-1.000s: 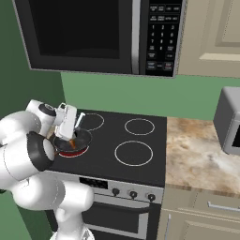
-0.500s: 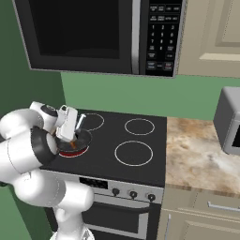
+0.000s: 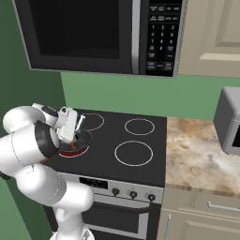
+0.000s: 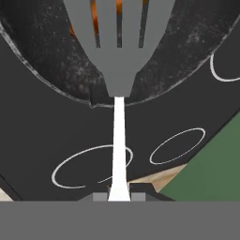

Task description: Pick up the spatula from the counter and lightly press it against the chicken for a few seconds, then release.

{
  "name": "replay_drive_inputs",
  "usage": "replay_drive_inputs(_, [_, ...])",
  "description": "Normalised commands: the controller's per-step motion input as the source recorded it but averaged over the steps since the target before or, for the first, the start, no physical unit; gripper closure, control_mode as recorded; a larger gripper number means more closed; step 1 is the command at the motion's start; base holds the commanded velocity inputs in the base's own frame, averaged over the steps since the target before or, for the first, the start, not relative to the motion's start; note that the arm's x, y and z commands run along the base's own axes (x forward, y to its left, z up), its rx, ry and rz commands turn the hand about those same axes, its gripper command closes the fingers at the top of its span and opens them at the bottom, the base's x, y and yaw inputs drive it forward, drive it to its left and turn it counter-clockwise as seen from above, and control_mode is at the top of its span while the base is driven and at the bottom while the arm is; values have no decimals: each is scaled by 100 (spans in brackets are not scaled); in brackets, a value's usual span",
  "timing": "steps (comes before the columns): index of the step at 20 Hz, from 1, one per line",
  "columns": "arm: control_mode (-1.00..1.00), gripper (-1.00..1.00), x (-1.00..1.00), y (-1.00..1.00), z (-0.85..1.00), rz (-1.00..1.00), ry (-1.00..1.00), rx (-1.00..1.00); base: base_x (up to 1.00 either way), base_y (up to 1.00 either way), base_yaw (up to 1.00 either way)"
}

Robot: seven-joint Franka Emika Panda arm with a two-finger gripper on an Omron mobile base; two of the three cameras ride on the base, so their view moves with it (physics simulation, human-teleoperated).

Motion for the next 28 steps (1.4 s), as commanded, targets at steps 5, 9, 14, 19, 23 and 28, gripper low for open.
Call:
replay_drive_inputs(5, [-100,100,10,0,-14,0,1,0,0,0,0])
replay_drive_inputs(9, [-100,100,12,0,-12,0,0,0,0,0,0])
replay_drive_inputs(14, [-100,100,13,0,-11,0,0,0,0,0,0])
replay_drive_inputs(19, [-100,100,11,0,-13,0,0,0,0,0,0])
replay_drive_inputs(23, [-100,100,2,0,-18,0,0,-1,0,0,0])
replay_drive_inputs(28, [-100,100,0,1,-17,0,0,-1,0,0,0])
